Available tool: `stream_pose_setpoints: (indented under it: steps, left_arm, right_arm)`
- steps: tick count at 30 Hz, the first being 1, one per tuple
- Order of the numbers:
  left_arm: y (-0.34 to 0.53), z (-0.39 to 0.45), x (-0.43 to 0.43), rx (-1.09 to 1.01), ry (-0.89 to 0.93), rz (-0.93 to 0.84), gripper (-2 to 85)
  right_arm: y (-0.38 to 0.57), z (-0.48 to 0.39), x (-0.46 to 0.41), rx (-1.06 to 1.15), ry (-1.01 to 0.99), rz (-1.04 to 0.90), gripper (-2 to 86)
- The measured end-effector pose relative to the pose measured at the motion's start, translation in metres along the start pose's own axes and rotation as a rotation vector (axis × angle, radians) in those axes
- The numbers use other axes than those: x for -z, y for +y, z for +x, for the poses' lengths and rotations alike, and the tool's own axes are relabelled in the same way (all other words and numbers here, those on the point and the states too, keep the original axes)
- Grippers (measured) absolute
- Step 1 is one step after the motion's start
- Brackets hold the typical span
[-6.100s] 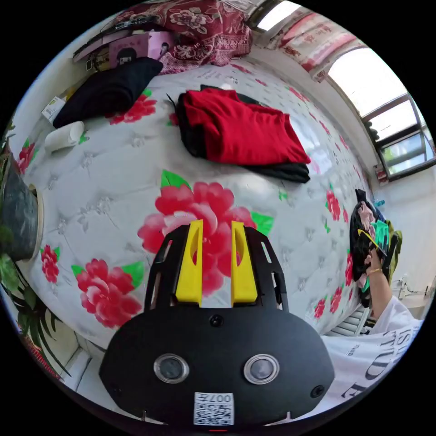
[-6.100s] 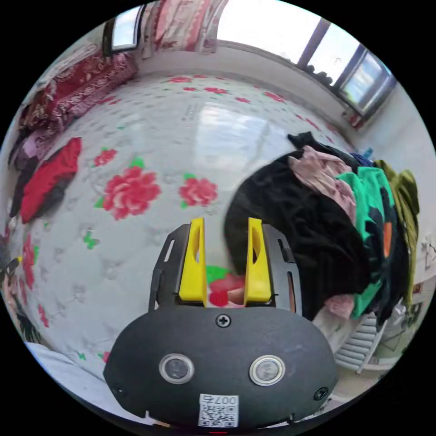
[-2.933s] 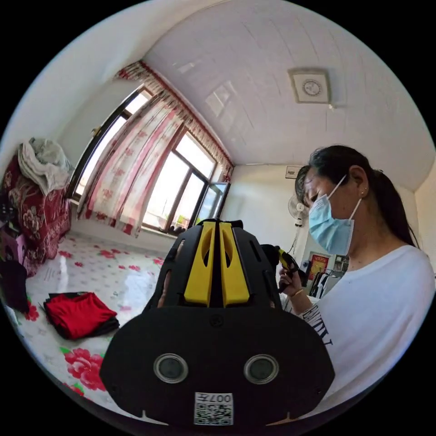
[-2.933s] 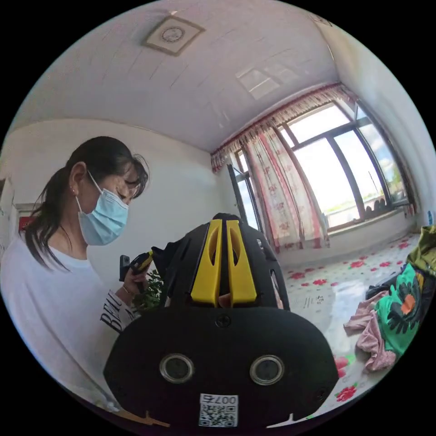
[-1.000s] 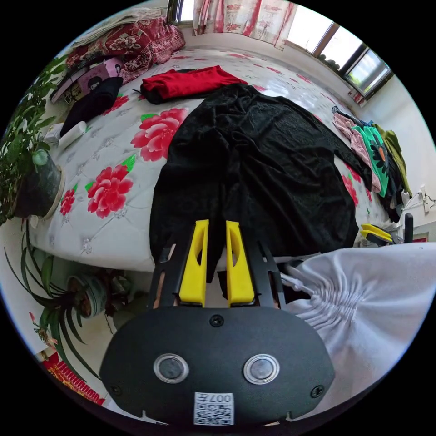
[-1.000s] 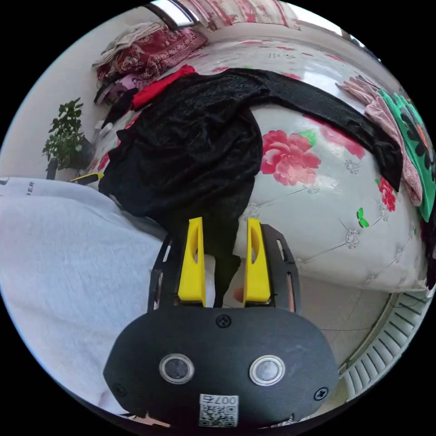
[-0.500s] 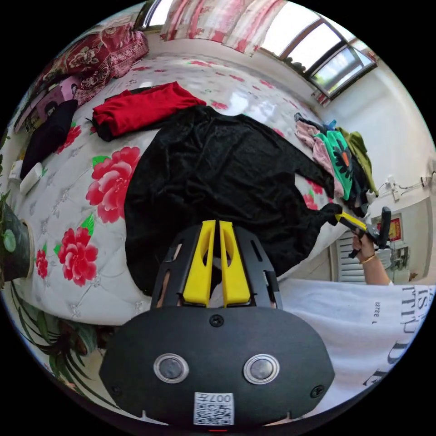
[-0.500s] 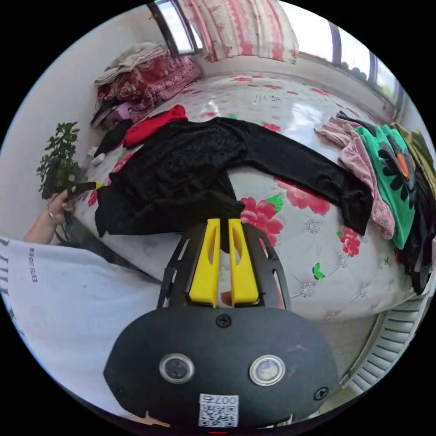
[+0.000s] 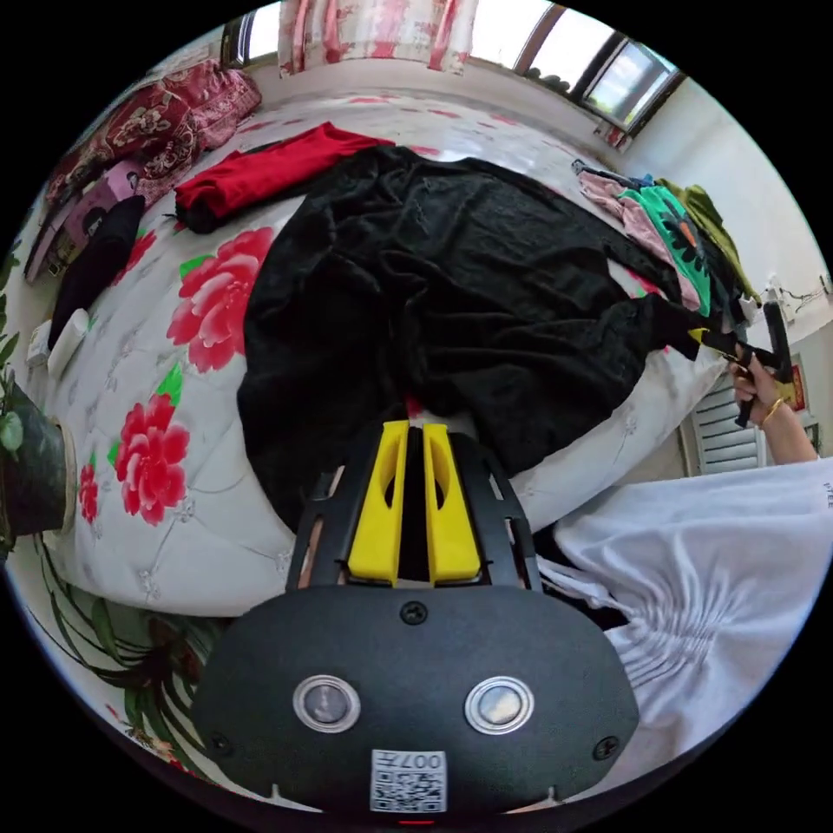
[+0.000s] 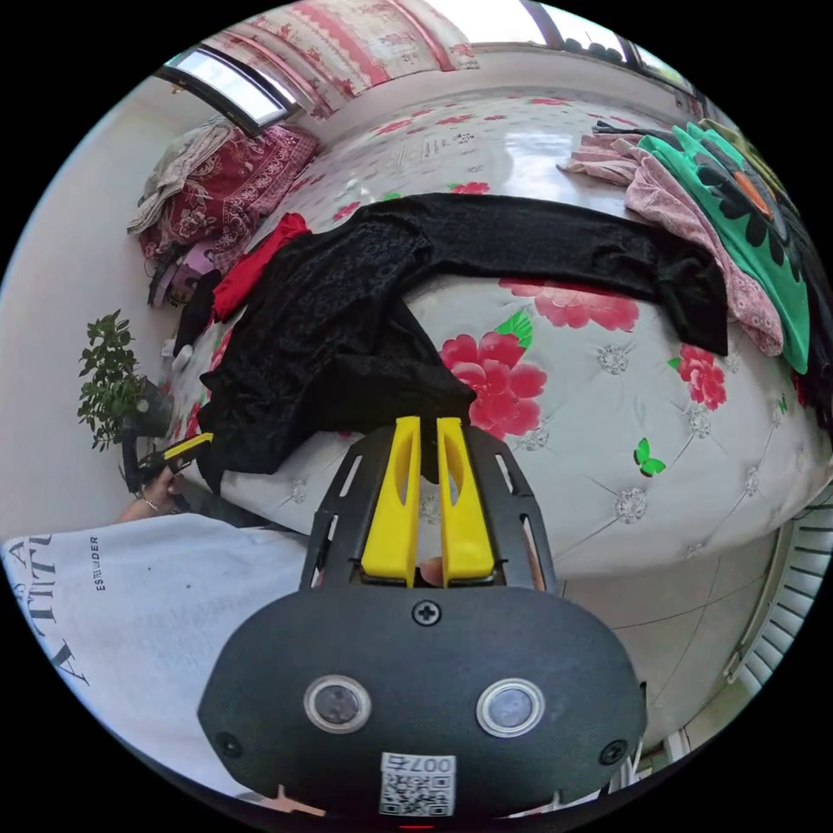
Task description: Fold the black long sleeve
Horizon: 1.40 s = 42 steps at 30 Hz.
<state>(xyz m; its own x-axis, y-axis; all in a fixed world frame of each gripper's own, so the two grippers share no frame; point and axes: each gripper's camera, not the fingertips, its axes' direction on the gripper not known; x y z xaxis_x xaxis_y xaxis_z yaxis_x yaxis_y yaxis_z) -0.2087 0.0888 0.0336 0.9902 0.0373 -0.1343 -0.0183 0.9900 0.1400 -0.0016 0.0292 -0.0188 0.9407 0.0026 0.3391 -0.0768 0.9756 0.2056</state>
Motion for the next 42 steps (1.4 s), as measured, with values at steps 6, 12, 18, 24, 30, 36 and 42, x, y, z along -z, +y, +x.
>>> stream_pose_setpoints:
  steps: [6,12,18,24,30,36,42]
  left_arm:
    - [-0.013,-0.118,0.035,0.313,-0.378,-0.100,0.9]
    - [0.024,-0.062,0.077,0.150,0.101,0.135,7.5]
    - [0.024,0.040,0.002,-0.077,0.202,-0.049,10.0]
    - [-0.014,-0.003,0.031,-0.088,0.317,0.039,2.4]
    - [0.014,-0.102,0.135,0.037,0.581,0.122,0.9]
    - [0.097,-0.107,0.045,0.169,0.599,-0.235,0.5]
    - [0.012,-0.135,0.006,0.247,0.722,-0.128,0.2]
  right_arm:
    - [0.001,-0.004,0.008,0.057,-0.013,0.007,0.5]
    - [0.010,0.009,0.015,0.044,-0.062,0.028,0.4]
    - [0.007,0.012,0.015,0.057,-0.103,0.032,0.4]
    - [-0.007,0.005,0.056,0.148,-0.103,0.142,0.3]
    - [0.032,0.003,0.122,0.306,-0.186,0.175,0.2]
    - [0.093,0.018,0.023,0.213,-0.175,-0.357,0.1]
    - [-0.010,0.018,0.005,0.203,-0.205,-0.214,0.0]
